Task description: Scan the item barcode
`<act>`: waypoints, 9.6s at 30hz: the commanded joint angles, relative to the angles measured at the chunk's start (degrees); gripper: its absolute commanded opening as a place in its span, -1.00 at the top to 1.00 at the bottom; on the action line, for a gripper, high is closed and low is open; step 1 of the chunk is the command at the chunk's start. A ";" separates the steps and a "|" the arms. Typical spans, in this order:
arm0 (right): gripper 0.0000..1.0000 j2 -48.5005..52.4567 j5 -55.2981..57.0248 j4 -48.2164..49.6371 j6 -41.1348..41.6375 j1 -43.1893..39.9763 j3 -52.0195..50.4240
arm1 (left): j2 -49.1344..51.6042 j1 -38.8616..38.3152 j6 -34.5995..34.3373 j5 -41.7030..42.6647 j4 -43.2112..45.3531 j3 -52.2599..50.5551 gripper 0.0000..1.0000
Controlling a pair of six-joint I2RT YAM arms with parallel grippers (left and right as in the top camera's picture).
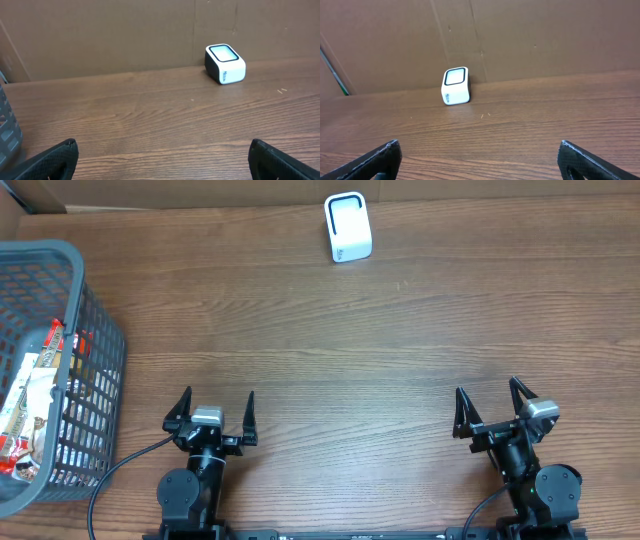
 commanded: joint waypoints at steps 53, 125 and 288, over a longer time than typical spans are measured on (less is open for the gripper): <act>-1.00 -0.57 -0.07 0.33 -0.04 0.31 -0.61 | -0.11 0.33 0.66 -0.42 0.07 -0.35 -0.99; -1.00 1.38 -1.86 -9.99 -0.26 0.31 9.51 | 6.49 0.24 -5.18 7.89 -7.61 10.49 -1.00; -1.00 65.83 -17.62 -65.72 -3.04 0.31 73.16 | 112.37 54.05 0.44 12.33 -65.96 103.47 0.92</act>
